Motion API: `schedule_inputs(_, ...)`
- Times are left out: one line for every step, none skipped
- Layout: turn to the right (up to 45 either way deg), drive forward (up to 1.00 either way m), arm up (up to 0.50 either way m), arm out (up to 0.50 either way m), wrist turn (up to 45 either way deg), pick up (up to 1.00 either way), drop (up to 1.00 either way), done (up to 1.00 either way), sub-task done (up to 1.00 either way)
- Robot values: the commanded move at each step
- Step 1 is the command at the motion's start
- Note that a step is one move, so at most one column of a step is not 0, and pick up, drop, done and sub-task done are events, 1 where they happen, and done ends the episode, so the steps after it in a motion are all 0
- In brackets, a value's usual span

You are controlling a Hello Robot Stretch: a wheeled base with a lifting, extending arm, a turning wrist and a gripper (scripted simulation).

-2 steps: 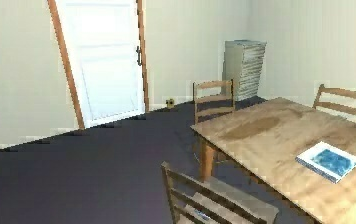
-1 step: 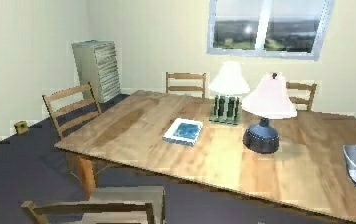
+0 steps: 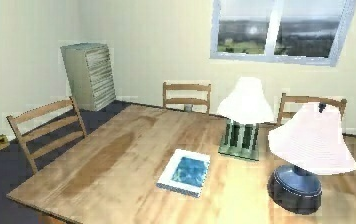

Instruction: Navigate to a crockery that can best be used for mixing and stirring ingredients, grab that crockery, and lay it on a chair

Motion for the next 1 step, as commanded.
schedule_inputs(-21.0, 0.00, 0.00, 0.00, 0.0, 0.00, 0.00, 0.00, 0.00)
